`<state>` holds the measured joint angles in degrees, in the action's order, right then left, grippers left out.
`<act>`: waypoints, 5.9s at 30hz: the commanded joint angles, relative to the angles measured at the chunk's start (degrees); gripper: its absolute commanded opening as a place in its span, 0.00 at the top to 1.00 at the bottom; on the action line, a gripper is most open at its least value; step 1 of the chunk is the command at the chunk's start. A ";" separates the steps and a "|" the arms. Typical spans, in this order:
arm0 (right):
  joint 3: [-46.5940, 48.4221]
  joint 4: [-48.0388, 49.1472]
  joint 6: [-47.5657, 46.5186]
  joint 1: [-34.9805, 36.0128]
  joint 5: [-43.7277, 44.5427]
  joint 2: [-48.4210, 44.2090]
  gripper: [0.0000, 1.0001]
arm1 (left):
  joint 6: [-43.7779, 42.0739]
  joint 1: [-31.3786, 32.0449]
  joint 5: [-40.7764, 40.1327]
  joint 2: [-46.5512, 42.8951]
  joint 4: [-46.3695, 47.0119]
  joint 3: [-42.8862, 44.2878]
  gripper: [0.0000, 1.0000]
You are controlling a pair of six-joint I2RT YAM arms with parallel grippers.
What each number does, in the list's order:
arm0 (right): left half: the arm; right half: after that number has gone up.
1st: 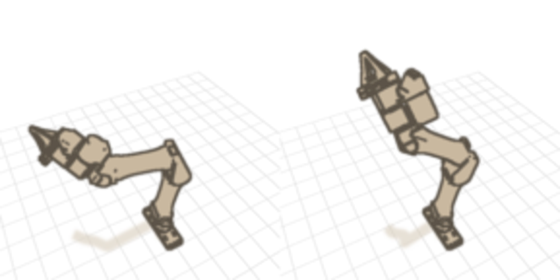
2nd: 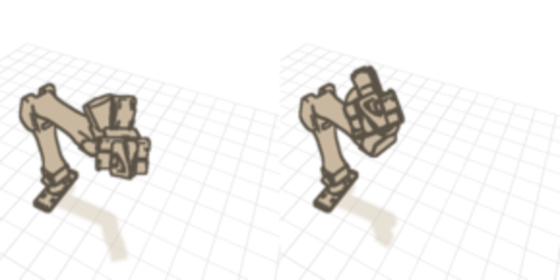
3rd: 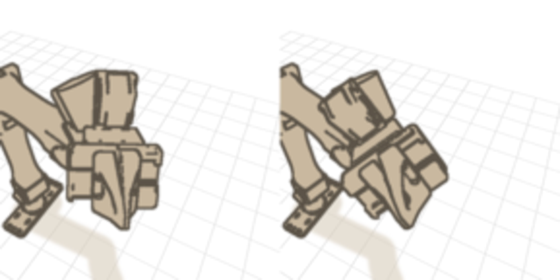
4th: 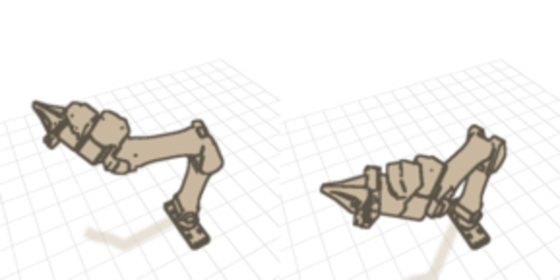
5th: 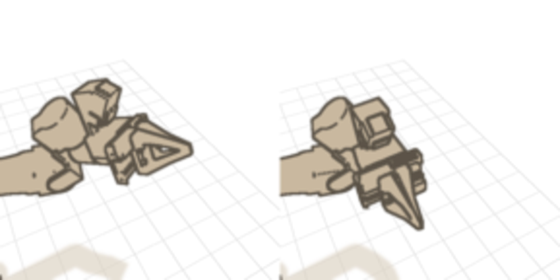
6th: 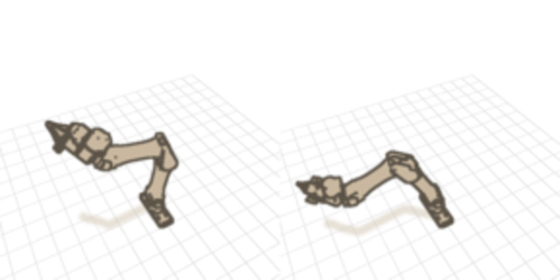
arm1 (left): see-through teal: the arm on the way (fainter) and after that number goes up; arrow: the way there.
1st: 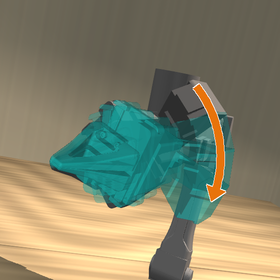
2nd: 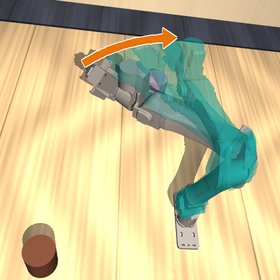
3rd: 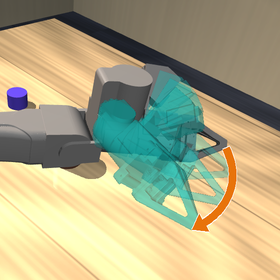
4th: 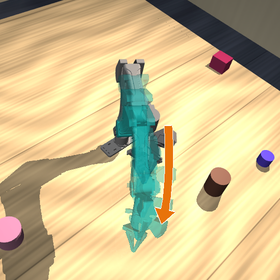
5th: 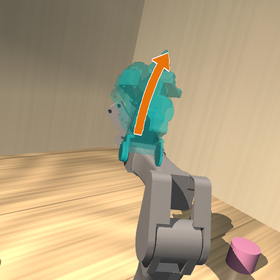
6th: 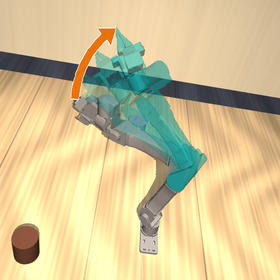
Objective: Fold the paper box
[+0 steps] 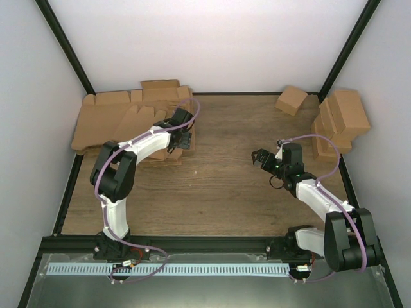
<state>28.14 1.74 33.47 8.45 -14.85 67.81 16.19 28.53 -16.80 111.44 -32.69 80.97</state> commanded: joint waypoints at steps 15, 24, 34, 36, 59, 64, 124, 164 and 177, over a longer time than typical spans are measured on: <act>2.53 0.23 -0.63 0.32 -0.35 0.29 0.00 | -0.04 -0.15 -2.67 3.12 -1.12 1.42 0.36; 2.54 0.28 -0.60 0.33 -0.46 0.63 0.00 | 2.07 -0.15 -10.23 -1.12 -1.00 0.37 0.56; 2.45 0.17 -0.51 0.30 -0.58 0.44 0.00 | 2.82 -0.06 -15.31 -1.22 -1.64 -0.42 0.66; 2.44 0.08 -0.51 0.34 -0.61 0.31 0.00 | 2.97 -0.06 -15.37 -0.70 -1.60 -0.53 0.66; 2.09 -0.30 -0.52 0.34 0.06 -1.01 0.00 | 2.42 -0.06 -10.55 1.55 -1.86 -0.64 0.76; 2.18 -0.45 -0.55 0.32 0.19 -1.10 0.00 | 3.17 0.35 -14.55 -0.48 -5.16 0.88 0.96; 2.33 -18.90 -1.12 0.34 -2.54 -6.53 0.00 | 5.20 -2.19 23.71 -21.14 7.62 -18.23 0.22; -1.89 -7.33 -1.01 0.30 -9.78 6.08 0.82 | 4.38 -2.39 36.88 -9.24 14.46 -15.40 0.75; 1.17 -10.35 -5.78 0.34 -5.74 3.39 0.94 | 5.42 -2.40 48.45 -13.67 16.78 -17.63 0.75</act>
<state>26.26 -7.46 30.26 8.45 -22.00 72.14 20.99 26.28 24.86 99.98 -18.50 63.94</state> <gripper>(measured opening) 0.061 0.242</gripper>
